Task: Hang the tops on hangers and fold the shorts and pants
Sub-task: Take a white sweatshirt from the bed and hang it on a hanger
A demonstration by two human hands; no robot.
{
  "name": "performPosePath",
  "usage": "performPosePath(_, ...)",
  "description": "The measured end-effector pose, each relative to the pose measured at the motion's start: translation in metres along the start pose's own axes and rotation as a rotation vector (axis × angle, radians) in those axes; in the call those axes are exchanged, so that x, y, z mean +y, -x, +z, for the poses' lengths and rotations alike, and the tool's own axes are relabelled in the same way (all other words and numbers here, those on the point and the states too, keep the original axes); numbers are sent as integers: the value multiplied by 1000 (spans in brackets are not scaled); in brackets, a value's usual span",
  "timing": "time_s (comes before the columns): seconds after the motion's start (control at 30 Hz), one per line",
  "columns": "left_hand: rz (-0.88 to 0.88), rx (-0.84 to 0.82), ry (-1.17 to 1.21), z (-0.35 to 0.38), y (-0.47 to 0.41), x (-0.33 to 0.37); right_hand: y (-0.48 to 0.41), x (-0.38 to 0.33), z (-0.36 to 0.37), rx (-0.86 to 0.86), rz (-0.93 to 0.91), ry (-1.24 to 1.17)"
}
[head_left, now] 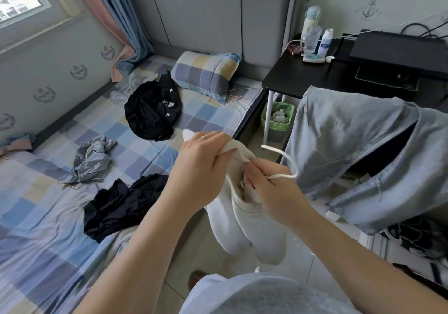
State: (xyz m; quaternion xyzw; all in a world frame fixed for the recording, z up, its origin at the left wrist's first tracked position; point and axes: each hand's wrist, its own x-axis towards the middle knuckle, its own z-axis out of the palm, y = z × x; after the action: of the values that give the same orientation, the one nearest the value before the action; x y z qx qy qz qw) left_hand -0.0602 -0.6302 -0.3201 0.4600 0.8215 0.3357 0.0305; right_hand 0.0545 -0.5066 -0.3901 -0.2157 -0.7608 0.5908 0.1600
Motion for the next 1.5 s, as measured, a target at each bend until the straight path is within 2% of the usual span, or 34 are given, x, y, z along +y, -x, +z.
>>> performPosePath(0.1, 57, 44, -44, 0, -3, 5, 5, -4, 0, 42, -112, -112)
performPosePath(0.23, 141, 17, -115, 4, -4, 14, 4, -10, 3, 20, -109, -147)
performPosePath(0.33, 154, -93, -190, 3, 1, 15, 5, -9, -6, -3, -111, -273)
performPosePath(0.4, 186, -229, -284, -6, 1, 11, 7, -8, -15, -24, -174, -290)
performPosePath(0.47, 238, -281, -385, -23, -7, 2, 5, -8, -24, -58, -204, -278)
performPosePath(0.6, 358, -258, -562, -56, -27, -12, 0, -12, -45, -67, -205, -239)
performPosePath(0.7, 445, -249, -555, -50, -24, -10, -4, -16, -53, -26, -219, -256)
performPosePath(0.83, 469, -198, -483, -27, -15, 3, -11, -23, -50, -22, -239, -240)
performPosePath(0.97, 414, -187, -403, -1, -2, 11, -19, -27, -41, -19, -249, -171)
performPosePath(1.13, 183, -180, -314, 7, 1, 0, -25, -25, -46, 26, -236, -135)
performPosePath(1.27, 86, 38, -228, -6, 7, -18, -17, 1, -60, 246, -342, 150)
performPosePath(1.3, 59, 98, -219, -9, 9, -22, -12, 10, -58, 245, -366, 219)
performPosePath(1.37, 8, 190, -204, -15, 11, -26, -2, 26, -44, 129, -382, 317)
performPosePath(1.43, -30, 238, -184, -19, 13, -25, 2, 36, -24, 3, -391, 347)
performPosePath(1.5, -40, 254, -162, -21, 14, -22, -2, 37, -8, -51, -378, 314)
